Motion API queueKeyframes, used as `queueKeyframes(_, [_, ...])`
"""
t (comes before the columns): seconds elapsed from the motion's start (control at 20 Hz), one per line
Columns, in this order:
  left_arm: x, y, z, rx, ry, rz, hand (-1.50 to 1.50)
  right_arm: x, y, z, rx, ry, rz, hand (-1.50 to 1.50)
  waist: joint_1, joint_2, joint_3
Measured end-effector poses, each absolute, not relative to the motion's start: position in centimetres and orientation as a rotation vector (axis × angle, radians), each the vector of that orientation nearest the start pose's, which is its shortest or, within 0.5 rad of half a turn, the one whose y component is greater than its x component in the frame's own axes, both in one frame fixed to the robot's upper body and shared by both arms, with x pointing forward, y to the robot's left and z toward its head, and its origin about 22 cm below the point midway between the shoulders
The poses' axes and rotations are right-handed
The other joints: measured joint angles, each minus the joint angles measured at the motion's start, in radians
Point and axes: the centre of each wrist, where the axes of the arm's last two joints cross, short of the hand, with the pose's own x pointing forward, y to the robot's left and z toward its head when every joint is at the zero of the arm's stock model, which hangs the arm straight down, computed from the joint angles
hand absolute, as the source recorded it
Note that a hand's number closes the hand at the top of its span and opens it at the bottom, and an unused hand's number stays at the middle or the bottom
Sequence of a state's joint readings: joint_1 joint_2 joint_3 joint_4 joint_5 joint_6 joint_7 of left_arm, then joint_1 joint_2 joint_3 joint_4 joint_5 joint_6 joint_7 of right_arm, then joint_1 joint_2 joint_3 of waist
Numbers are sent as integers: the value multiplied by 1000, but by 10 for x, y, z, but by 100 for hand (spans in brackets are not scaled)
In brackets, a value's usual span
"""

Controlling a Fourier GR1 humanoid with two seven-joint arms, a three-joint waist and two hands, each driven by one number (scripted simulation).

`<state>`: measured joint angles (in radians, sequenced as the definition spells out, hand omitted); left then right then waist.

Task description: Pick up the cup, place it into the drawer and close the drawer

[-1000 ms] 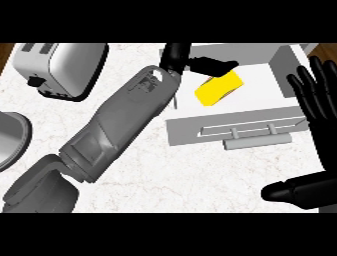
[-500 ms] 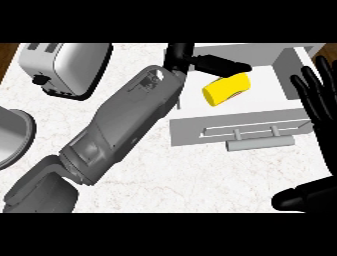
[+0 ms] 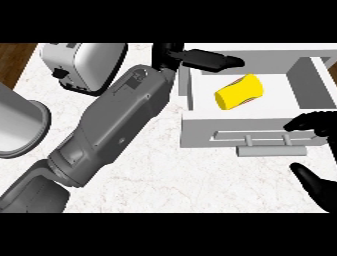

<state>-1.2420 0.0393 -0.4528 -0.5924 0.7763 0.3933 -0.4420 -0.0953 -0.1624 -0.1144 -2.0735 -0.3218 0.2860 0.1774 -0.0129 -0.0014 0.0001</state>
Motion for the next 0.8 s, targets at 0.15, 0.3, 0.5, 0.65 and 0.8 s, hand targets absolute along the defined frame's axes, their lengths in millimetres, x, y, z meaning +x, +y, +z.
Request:
queueKeyframes(0.15, [420,35,151,-321,-1953,-12,-150,217,-267,147,234,-1978,370,150,18,-5,0])
queueKeyframes(0.3, [418,61,145,-313,-1936,39,-150,214,-268,150,178,-1965,447,150,34,-9,-1])
queueKeyframes(0.5, [411,107,134,-282,-1930,91,-150,210,-270,145,104,-1927,542,150,41,-9,-1])
queueKeyframes(0.65, [396,137,120,-271,-1921,120,-150,210,-268,142,59,-1894,585,150,41,-8,0])
queueKeyframes(0.8, [378,165,111,-260,-1909,142,-150,217,-265,138,21,-1863,605,150,42,-7,0])
